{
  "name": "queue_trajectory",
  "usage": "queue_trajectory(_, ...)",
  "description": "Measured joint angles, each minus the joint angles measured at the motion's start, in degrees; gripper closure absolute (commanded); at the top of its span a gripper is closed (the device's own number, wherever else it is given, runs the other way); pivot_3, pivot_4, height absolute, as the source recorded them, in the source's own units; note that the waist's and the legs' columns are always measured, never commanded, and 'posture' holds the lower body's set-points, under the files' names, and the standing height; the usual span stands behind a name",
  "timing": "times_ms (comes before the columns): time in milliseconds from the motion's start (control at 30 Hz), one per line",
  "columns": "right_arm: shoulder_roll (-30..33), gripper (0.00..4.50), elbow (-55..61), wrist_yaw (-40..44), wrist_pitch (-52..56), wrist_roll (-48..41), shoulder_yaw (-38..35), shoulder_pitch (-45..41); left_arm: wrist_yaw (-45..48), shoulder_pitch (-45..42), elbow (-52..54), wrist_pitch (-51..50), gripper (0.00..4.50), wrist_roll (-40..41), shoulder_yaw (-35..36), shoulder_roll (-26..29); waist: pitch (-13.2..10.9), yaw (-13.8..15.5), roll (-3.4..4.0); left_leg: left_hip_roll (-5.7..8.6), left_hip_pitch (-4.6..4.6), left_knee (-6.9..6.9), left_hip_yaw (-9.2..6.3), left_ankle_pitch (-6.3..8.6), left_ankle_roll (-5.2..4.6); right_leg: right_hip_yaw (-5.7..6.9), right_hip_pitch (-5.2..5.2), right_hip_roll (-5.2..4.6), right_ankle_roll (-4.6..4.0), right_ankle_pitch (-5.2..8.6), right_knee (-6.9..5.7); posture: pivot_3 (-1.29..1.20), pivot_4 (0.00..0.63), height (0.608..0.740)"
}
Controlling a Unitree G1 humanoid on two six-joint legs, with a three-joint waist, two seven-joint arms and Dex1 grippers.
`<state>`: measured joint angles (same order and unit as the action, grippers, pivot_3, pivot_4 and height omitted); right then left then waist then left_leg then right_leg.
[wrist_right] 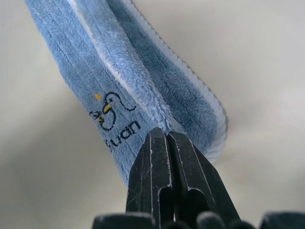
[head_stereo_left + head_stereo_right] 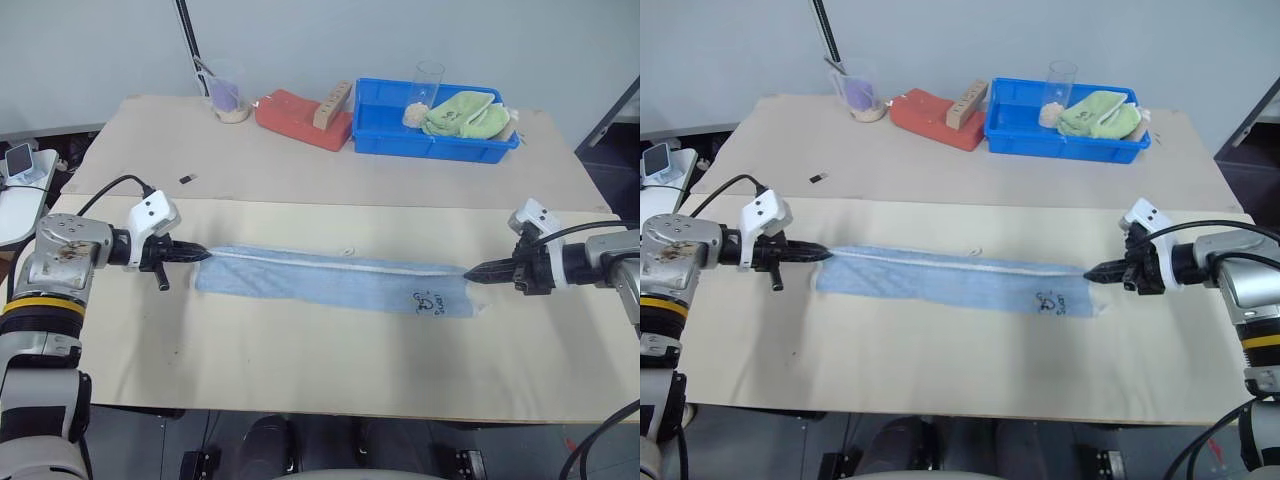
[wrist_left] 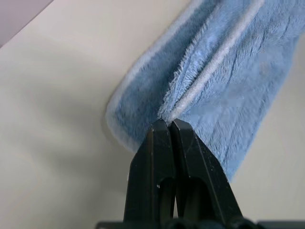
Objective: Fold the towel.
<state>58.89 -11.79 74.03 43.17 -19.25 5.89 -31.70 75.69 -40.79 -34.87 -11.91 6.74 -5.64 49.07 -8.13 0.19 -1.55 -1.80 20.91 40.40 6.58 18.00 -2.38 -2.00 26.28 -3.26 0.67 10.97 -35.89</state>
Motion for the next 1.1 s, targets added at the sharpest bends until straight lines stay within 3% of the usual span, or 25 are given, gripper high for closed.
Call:
queue_trajectory(67,0.00,3.18,0.11,-0.38,0.43,-0.06,-0.10,0.43,-0.31,-0.28,-0.13,1.06,3.07,-0.23,-0.07,-0.58,0.00,-0.04,0.00,-0.01,0.01,0.02,-0.03,0.00,0.00,0.01,0.00,0.00,0.00,0.00,-0.01,0.00,0.150,0.717)
queue_trajectory(200,-1.13,1.74,0.18,-2.30,0.42,-0.20,-2.01,0.93,-1.26,-1.15,-1.36,3.96,1.07,-1.42,-0.08,-1.17,0.00,-0.10,0.00,-0.01,0.03,0.05,-0.06,0.00,0.01,0.02,0.00,0.00,0.01,-0.01,-0.06,0.00,0.150,0.717)
queue_trajectory(300,-1.21,0.69,0.18,-3.78,0.45,-1.09,-4.37,0.95,-1.46,-1.60,-2.39,6.02,0.00,-2.29,-0.07,-1.09,0.00,-0.21,0.00,-0.01,0.03,0.05,-0.07,0.00,0.00,0.02,0.00,0.00,0.01,-0.01,-0.06,0.00,0.150,0.717)
queue_trajectory(367,-1.18,0.02,1.01,-4.64,0.93,-2.33,-7.33,1.65,-1.00,-1.65,-2.79,6.79,0.00,-2.34,-0.07,-0.94,0.00,-0.23,0.00,-0.02,0.06,0.05,-0.08,0.00,0.00,0.05,0.00,0.01,0.02,-0.01,-0.05,0.00,0.150,0.717)
queue_trajectory(633,-3.72,0.02,15.40,-12.46,-2.98,-4.31,-18.71,17.03,0.53,-0.06,2.49,5.16,0.00,1.47,5.23,2.34,0.02,-0.11,0.00,-0.04,0.16,0.08,-0.18,-0.01,0.01,0.14,0.01,-0.06,0.06,-0.01,-0.05,0.00,0.150,0.717)
queue_trajectory(800,-6.56,0.02,23.77,-17.36,-5.57,-3.84,-20.28,25.03,-0.18,8.58,12.68,2.15,0.00,4.91,7.48,1.92,0.05,-0.19,0.06,-0.07,0.15,0.22,-0.19,0.00,0.01,0.10,-0.01,-0.08,0.11,0.01,-0.18,0.00,0.150,0.717)
queue_trajectory(933,-10.53,0.02,27.05,-24.63,-2.85,-4.08,-22.55,27.58,-0.72,16.11,26.00,-3.50,0.00,10.13,8.08,0.41,0.04,-0.22,0.00,-0.12,0.19,0.35,-0.25,0.00,0.01,0.10,-0.02,-0.06,0.11,0.01,-0.18,0.00,0.150,0.717)
queue_trajectory(1100,-18.00,0.02,30.93,-33.65,8.89,-8.63,-25.87,30.69,-0.54,22.87,43.66,-10.25,0.00,17.04,8.30,0.50,0.04,-0.01,0.01,-0.11,0.18,0.34,-0.33,0.00,0.01,0.07,-0.05,-0.06,0.11,0.01,-0.18,0.00,0.150,0.717)
